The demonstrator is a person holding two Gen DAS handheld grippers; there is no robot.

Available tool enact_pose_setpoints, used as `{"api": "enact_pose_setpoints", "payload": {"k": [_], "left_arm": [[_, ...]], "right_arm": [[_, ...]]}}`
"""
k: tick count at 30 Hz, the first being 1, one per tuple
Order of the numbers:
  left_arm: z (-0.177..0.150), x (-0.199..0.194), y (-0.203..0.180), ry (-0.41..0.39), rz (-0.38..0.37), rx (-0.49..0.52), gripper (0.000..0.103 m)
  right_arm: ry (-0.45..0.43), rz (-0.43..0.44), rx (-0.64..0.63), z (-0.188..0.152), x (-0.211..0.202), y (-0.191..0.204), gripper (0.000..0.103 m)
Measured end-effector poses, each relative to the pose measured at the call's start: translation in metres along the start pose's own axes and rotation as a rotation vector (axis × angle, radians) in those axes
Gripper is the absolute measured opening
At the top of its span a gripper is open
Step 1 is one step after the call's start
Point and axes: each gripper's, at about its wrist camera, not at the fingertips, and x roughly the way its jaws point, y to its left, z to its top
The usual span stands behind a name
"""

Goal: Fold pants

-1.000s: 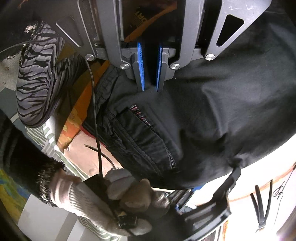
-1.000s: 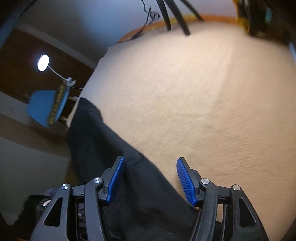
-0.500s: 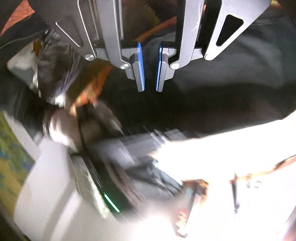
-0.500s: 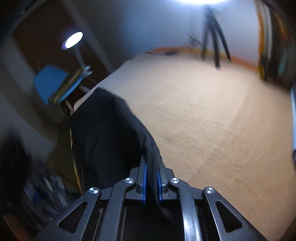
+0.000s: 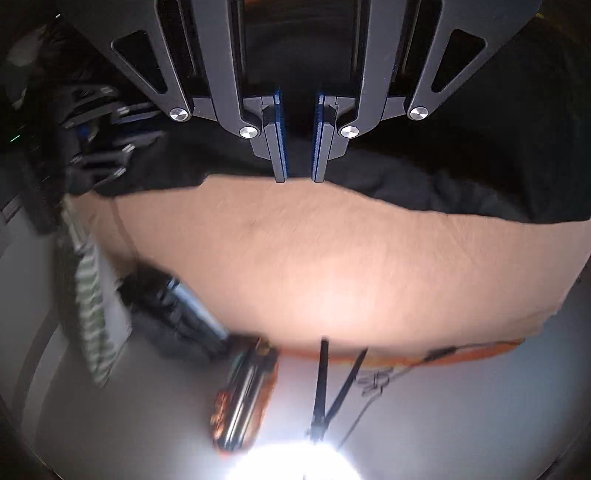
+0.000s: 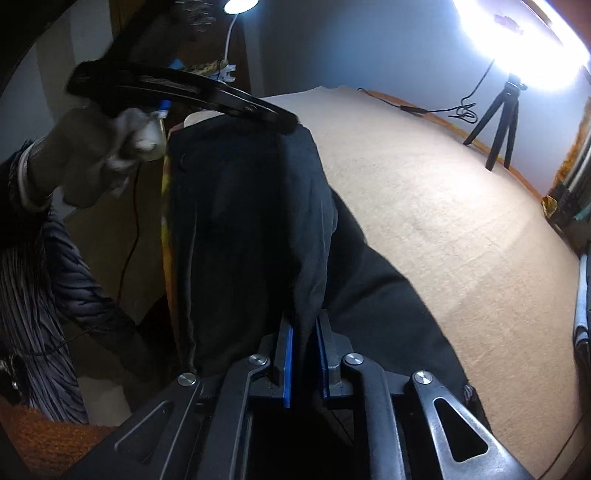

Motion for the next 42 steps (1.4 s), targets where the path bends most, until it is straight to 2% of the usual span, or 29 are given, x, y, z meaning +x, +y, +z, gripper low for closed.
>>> {"api": "enact_pose_setpoints", "payload": {"k": [2,5,6,9,11,13,17,20,25,28,29,31,34,37,40,42], "left_arm": [[-0.006,0.008,0.005,0.044,0.002,-0.027,0.011],[-0.017,0.007,0.008,0.071,0.007,-0.035,0.011],[-0.022,0.007,0.009,0.077,0.009,-0.035,0.011],[-0.031,0.012,0.019,0.101,0.003,-0.074,0.011],[-0.035,0.013,0.022,0.097,-0.008,-0.090,0.011],[-0.034,0.011,0.022,0.099,-0.005,-0.087,0.011],[-0.035,0.009,0.019,0.100,0.004,-0.065,0.011],[-0.038,0.006,0.020,0.100,0.000,-0.057,0.011],[-0.044,-0.014,0.033,0.071,0.014,-0.082,0.011],[-0.047,-0.028,0.043,0.042,0.037,-0.101,0.011],[-0.048,-0.033,0.047,0.032,0.048,-0.108,0.011],[-0.050,-0.040,0.055,0.019,0.063,-0.119,0.011],[-0.052,-0.044,0.064,0.010,0.078,-0.138,0.011],[-0.051,-0.045,0.071,0.005,0.087,-0.154,0.011],[-0.049,-0.045,0.072,-0.002,0.096,-0.157,0.011],[-0.046,-0.045,0.072,-0.004,0.102,-0.154,0.011]], "right_arm": [[0.009,0.021,0.007,-0.002,-0.002,-0.006,0.018],[0.006,0.079,0.051,0.001,-0.011,-0.015,0.023],[-0.002,0.099,0.069,0.002,-0.015,-0.020,0.027],[-0.062,0.183,0.192,0.015,-0.027,-0.045,0.033],[-0.070,0.220,0.271,0.028,-0.024,-0.061,0.038],[-0.054,0.267,0.348,0.042,-0.012,-0.074,0.038],[0.040,0.274,0.470,0.059,0.025,-0.094,0.040],[0.094,0.347,0.553,0.062,0.051,-0.106,0.040],[0.108,0.441,0.644,0.066,0.078,-0.101,0.036],[0.103,0.460,0.664,0.070,0.087,-0.092,0.021],[0.102,0.463,0.661,0.072,0.088,-0.086,0.013],[0.096,0.434,0.614,0.079,0.085,-0.076,0.009],[0.075,0.311,0.455,0.097,0.066,-0.061,0.007],[0.051,0.177,0.313,0.121,0.048,-0.061,0.007],[0.026,-0.013,0.147,0.144,0.037,-0.070,0.006],[0.020,-0.089,0.090,0.157,0.037,-0.083,0.006]]}}
